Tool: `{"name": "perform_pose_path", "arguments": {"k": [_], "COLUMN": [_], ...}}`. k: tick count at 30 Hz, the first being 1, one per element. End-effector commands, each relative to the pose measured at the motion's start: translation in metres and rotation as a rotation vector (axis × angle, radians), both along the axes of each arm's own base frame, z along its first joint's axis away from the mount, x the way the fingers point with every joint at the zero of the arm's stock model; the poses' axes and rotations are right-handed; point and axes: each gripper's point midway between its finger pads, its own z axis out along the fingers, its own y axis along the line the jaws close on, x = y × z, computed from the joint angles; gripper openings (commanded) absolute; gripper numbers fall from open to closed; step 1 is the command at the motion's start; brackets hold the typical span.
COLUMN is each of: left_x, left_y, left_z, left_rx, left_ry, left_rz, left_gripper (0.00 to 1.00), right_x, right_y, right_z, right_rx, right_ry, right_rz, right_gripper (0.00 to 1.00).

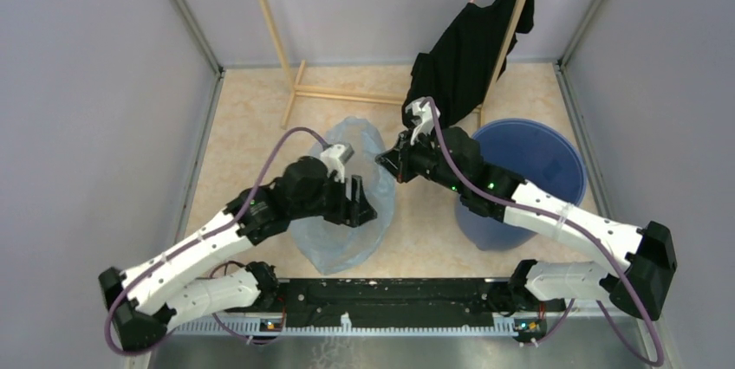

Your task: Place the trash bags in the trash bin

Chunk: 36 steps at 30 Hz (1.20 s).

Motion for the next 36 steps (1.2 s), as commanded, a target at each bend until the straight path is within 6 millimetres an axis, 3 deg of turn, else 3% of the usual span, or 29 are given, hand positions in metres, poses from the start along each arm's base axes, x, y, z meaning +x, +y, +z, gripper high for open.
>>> {"name": "perform_pose_path", "arguments": {"k": [1, 5, 14, 19, 21, 28, 36], "left_x": [0.026, 0.031, 0.045, 0.052, 0.052, 0.032, 0.003], "left_y": [0.011, 0.003, -0.012, -0.006, -0.005, -0.013, -0.01], "left_z": [-0.028, -0.061, -0.099, -0.12, -0.124, -0.116, -0.087], "left_rx": [0.199, 0.211, 0.251, 0.309, 0.333, 0.29, 0.169], "left_ry": [-0.043, -0.009, -0.001, 0.001, -0.002, 0.053, 0.104], "left_rz": [0.236, 0.286, 0.317, 0.369, 0.366, 0.282, 0.209], "left_gripper": [0.71, 0.69, 0.69, 0.53, 0.54, 0.62, 0.79], "right_x": [-0.001, -0.004, -0.007, -0.01, -0.011, -0.012, -0.013], "right_y": [-0.006, -0.007, -0.006, -0.004, -0.004, -0.005, 0.001], "right_z": [0.009, 0.009, 0.007, 0.011, 0.012, 0.009, 0.008], "right_rx": [0.033, 0.047, 0.046, 0.068, 0.071, 0.067, 0.071], "right_ry": [-0.01, -0.012, -0.012, -0.02, -0.02, -0.019, -0.016], "right_rz": [-0.014, -0.003, 0.015, 0.035, 0.039, 0.04, 0.061], "right_gripper": [0.0, 0.0, 0.0, 0.0, 0.0, 0.0, 0.0]}}
